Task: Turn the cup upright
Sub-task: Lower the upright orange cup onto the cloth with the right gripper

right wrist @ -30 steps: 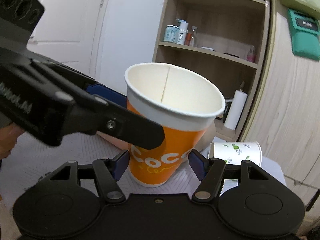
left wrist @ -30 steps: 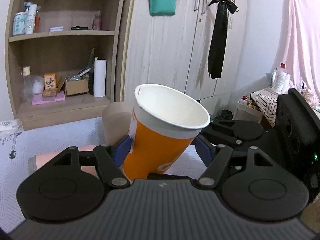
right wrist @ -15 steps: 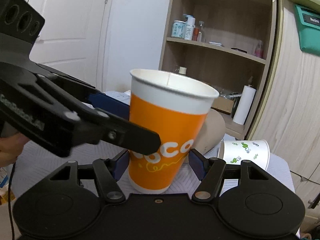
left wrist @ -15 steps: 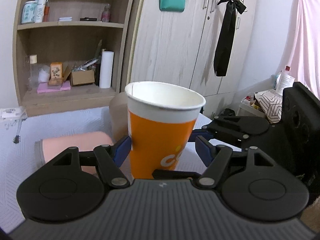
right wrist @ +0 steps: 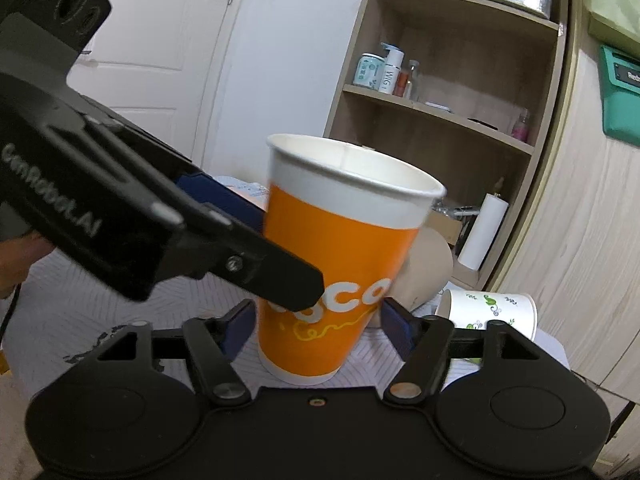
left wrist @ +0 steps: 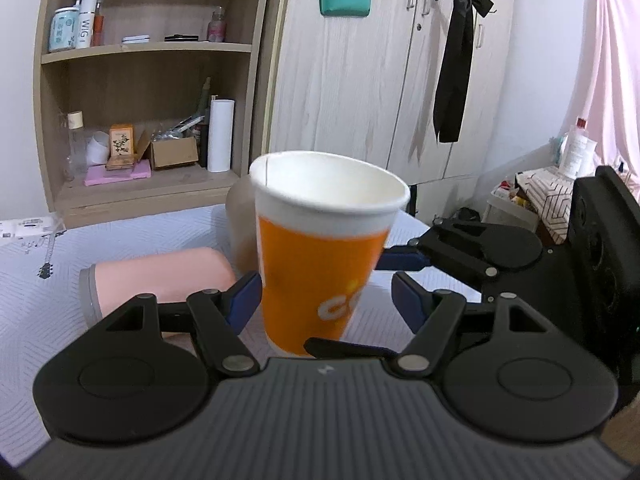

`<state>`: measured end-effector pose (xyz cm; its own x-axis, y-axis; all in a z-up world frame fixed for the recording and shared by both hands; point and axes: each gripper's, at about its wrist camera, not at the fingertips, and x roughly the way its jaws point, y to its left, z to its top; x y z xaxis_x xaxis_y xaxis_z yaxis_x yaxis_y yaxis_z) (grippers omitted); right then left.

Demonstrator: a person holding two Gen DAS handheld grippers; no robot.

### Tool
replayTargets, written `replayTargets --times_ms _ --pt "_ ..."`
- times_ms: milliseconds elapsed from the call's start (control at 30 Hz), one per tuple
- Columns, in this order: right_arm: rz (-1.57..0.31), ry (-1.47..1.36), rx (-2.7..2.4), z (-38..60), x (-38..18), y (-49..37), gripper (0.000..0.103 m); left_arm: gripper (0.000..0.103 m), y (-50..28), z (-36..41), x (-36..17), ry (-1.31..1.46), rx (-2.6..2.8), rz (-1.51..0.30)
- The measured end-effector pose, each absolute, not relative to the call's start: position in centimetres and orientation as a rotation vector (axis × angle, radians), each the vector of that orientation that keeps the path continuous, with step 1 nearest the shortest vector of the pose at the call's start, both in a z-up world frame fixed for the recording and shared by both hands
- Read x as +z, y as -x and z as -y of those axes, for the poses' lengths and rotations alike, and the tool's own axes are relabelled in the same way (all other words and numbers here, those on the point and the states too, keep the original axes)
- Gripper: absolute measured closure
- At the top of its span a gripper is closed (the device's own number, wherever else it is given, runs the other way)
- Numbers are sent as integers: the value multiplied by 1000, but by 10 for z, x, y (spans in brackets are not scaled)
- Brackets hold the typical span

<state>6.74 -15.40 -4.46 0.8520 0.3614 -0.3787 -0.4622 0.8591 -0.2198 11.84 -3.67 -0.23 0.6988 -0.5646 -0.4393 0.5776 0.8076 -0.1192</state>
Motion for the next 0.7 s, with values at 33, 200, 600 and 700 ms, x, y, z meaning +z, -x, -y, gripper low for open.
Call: replayTargets --times_ms 33,200,600,700 --pt "-338 305 438 155 -44 -69 25 29 -117 37 -3 -32 -629 -482" --pt "-355 251 430 163 -44 -66 25 25 -112 34 -4 -20 -590 -501" --pt "-355 5 306 200 -37 -16 24 24 -48 31 12 40 -346 -493" --pt "-332 4 274 204 -26 0 24 22 -33 21 21 57 -291 -474"
